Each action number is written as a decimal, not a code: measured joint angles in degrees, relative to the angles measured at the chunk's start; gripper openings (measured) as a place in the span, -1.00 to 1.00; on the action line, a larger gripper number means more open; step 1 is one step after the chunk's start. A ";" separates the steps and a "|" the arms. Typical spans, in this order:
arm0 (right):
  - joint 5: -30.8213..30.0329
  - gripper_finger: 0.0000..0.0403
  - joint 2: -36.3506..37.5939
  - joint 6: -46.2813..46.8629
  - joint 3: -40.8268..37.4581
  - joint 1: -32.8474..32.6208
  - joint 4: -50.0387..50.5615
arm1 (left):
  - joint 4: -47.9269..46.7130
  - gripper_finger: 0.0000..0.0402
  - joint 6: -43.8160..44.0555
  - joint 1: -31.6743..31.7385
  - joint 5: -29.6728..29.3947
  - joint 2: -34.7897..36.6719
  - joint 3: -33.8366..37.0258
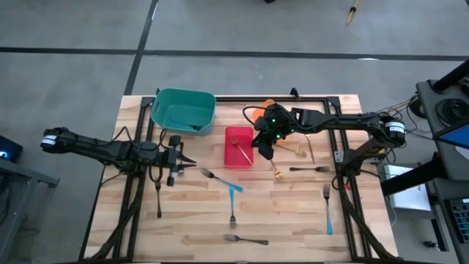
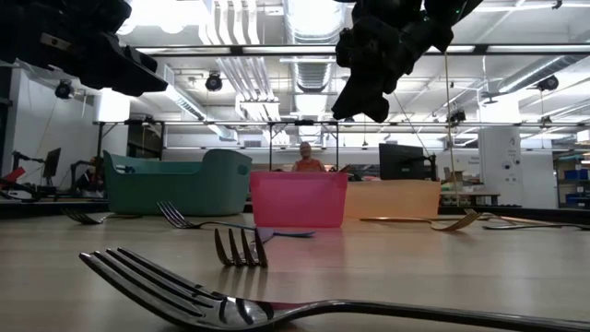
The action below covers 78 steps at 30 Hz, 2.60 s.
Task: Sort silverware by color (type)
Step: Put the black fork into the orange bin
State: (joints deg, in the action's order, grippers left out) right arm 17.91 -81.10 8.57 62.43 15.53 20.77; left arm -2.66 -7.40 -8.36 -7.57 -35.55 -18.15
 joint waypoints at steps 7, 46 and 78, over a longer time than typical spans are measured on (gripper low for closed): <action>0.02 -0.69 0.00 2.95 0.00 0.52 5.36 | 0.00 -0.90 0.57 -0.02 -1.87 0.00 0.00; -7.40 -0.69 0.00 5.15 -11.57 4.48 34.57 | 0.07 -0.90 1.12 -0.02 -4.08 0.00 0.00; -11.96 -0.31 0.00 6.51 -20.84 -8.10 33.98 | 0.07 -0.90 1.97 -0.01 -4.09 0.00 0.00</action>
State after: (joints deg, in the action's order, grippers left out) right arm 5.96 -81.10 15.09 41.60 7.43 54.75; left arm -2.59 -5.43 -8.37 -11.66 -35.55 -18.15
